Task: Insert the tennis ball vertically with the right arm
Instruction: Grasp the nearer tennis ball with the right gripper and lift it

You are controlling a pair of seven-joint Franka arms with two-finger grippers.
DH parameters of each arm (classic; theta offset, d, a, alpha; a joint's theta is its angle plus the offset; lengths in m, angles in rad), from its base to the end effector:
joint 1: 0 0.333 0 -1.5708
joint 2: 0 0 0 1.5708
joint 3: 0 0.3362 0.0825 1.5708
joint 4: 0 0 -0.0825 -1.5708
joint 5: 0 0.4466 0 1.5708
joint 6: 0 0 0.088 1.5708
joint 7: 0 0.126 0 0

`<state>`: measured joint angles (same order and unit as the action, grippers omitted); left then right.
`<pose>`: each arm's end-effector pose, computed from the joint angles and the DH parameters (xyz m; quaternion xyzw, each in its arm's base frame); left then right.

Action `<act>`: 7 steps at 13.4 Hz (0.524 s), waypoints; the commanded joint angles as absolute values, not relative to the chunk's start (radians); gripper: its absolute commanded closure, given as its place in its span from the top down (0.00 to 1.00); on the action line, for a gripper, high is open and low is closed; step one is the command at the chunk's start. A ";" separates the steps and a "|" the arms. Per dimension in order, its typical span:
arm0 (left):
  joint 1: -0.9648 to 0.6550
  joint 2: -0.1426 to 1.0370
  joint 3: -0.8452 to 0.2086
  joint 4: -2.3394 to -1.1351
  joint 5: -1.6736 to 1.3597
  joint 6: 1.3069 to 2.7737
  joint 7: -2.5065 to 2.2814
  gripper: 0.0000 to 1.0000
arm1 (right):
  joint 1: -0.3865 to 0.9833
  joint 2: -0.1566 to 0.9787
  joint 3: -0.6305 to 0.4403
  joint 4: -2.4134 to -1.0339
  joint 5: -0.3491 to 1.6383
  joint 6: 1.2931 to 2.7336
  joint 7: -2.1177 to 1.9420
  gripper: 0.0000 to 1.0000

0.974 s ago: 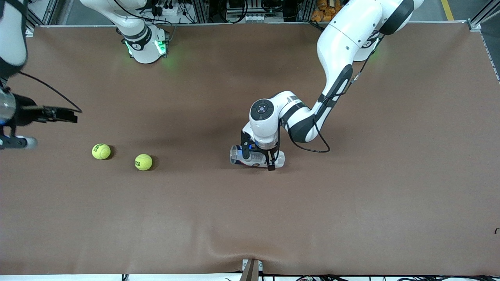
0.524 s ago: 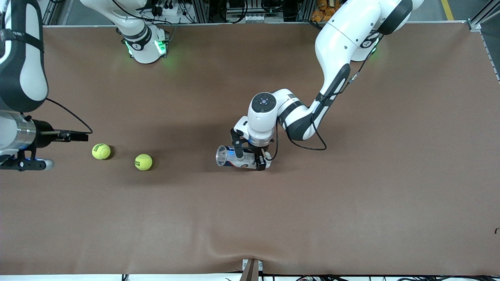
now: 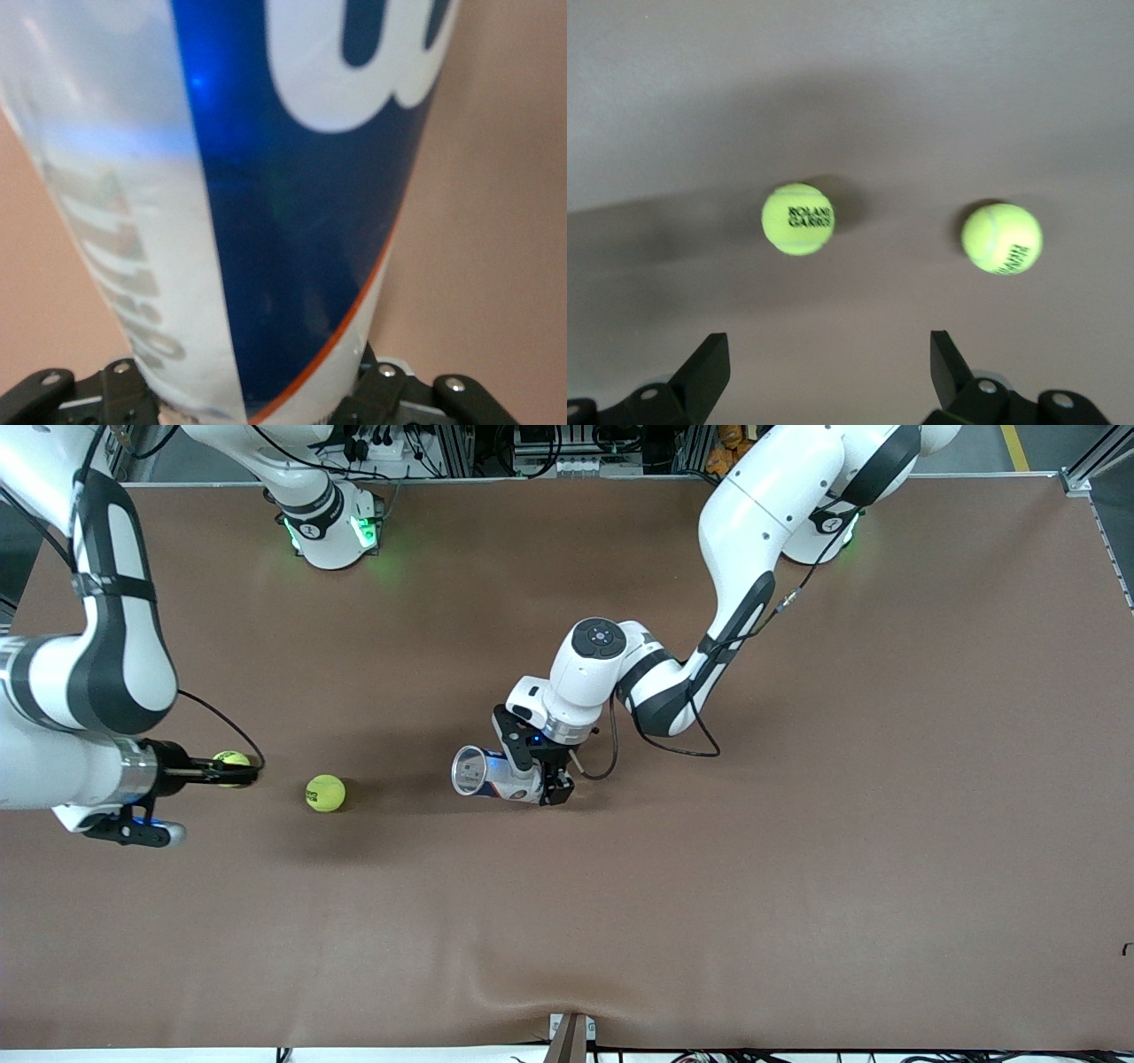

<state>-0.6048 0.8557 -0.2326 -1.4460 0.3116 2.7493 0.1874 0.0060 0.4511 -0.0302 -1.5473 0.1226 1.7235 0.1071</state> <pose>0.5784 -0.5968 0.1930 0.8116 -0.5344 0.2281 0.0606 0.7124 -0.0013 0.3450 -0.9859 0.0818 0.1387 0.0463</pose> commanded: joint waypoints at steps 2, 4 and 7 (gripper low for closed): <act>-0.607 0.879 -0.229 -1.448 0.293 2.870 0.127 0.76 | 0.055 0.443 -0.032 -1.707 0.141 1.927 0.225 1.00; -0.618 0.894 -0.229 -1.450 0.281 2.957 0.083 0.77 | 0.090 0.443 -0.032 -1.785 0.140 2.047 0.225 1.00; -0.630 0.946 -0.229 -1.450 0.258 3.133 0.072 0.77 | 0.097 0.478 -0.034 -1.801 0.132 2.062 0.227 1.00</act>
